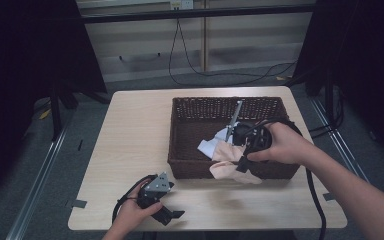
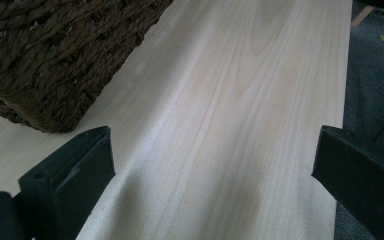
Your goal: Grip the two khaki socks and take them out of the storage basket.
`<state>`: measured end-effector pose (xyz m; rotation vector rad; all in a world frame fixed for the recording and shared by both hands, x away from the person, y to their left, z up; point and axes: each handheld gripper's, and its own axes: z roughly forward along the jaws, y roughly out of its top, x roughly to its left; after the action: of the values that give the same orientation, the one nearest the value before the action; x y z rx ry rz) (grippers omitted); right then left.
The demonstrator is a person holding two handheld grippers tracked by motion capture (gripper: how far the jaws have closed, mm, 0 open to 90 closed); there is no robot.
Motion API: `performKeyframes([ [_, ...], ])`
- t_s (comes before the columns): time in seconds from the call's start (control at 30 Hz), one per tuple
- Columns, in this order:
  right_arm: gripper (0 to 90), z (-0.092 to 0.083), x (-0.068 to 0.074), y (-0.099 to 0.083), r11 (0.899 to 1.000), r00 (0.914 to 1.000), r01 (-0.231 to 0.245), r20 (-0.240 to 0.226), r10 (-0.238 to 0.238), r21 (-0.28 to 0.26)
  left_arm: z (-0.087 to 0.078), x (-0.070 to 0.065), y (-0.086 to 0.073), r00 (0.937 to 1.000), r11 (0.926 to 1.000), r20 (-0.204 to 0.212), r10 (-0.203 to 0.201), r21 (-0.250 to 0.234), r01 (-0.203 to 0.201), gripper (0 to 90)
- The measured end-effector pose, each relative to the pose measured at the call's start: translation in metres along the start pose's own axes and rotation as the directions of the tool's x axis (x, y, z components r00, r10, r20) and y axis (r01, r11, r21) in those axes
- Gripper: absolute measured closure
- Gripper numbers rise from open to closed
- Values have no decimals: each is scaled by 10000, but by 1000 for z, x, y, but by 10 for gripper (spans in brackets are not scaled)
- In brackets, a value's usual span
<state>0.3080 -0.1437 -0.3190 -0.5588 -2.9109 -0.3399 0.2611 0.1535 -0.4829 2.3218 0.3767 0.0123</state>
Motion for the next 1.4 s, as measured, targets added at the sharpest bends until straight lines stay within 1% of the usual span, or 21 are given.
performKeyframes([
  [0.27,860,16,1,2,9997,10000,-7,22,7,235,-1,0,0,10000,10000,-63,-34,-8,34,26],
  [0.3,861,19,0,3,9997,9999,76,80,-78,241,0,0,0,10000,9999,-32,-47,-99,47,26],
  [0.37,861,27,0,3,9992,9999,123,41,-125,380,0,0,0,10000,10000,0,7,-47,-7,26],
  [0.43,859,29,1,3,9991,9999,87,47,-89,410,0,0,0,10000,10000,-20,-33,-74,33,26],
  [0.47,859,32,0,3,9986,9998,216,13,-217,489,-1,0,0,10000,10000,-61,-14,0,14,26],
  [0.5,859,36,0,3,9988,9999,156,50,-159,466,-1,0,0,10000,10000,-68,-24,-40,23,26],
  [0.57,858,38,0,3,9985,9997,224,28,-226,507,0,0,-1,10000,9999,-64,-59,-139,58,26],
  [0.6,856,39,0,3,9987,9999,120,36,-122,505,0,0,-1,10000,9999,-62,-51,-126,50,26],
  [0.73,833,43,-1,2,9986,9998,176,117,-182,490,-1,0,0,10000,10000,-39,-14,4,14,26],
  [0.83,813,41,-1,1,9991,10000,45,86,-49,412,-1,0,0,10000,10000,-43,-17,-4,17,26],
  [0.9,779,40,-1,1,9995,9998,192,107,-195,268,-1,0,0,10000,10000,-44,-26,-39,26,26],
  [0.93,750,37,0,1,9995,10000,56,61,-58,325,-1,0,0,10000,9999,-31,-35,-107,34,26],
  [0.97,750,37,0,1,9995,10000,56,61,-58,325,-1,0,0,10000,10000,-42,-19,-54,19,26],
  [1.07,677,33,0,0,9996,9999,9,138,-13,277,-1,-1,0,10000,10000,-15,-6,-59,6,26],
  [1.1,648,30,0,0,9998,9999,-79,110,77,205,0,0,0,10000,10000,-16,-4,-57,4,26],
  [1.13,623,26,0,0,9998,9997,-150,208,147,144,0,0,0,10000,10000,-13,-9,-44,9,26],
  [1.17,574,20,-3,-1,9997,9993,-211,306,215,-130,0,0,0,10000,10000,-23,-3,-46,3,26],
  [1.2,574,20,-3,-1,9997,9993,-211,306,215,-130,0,0,0,10000,10000,-1,-17,-89,17,26],
  [1.23,568,15,-4,-1,9992,9988,-340,348,347,-213,0,0,0,10000,10000,-13,25,-60,-25,26],
  [1.37,470,-5,-10,2,9965,9950,-674,708,708,-491,0,0,0,10000,10000,-3,60,21,-60,26],
  [1.4,470,-5,-10,2,9965,9950,-674,708,708,-491,-1,0,1,10000,9999,-8,73,123,-73,26],
])
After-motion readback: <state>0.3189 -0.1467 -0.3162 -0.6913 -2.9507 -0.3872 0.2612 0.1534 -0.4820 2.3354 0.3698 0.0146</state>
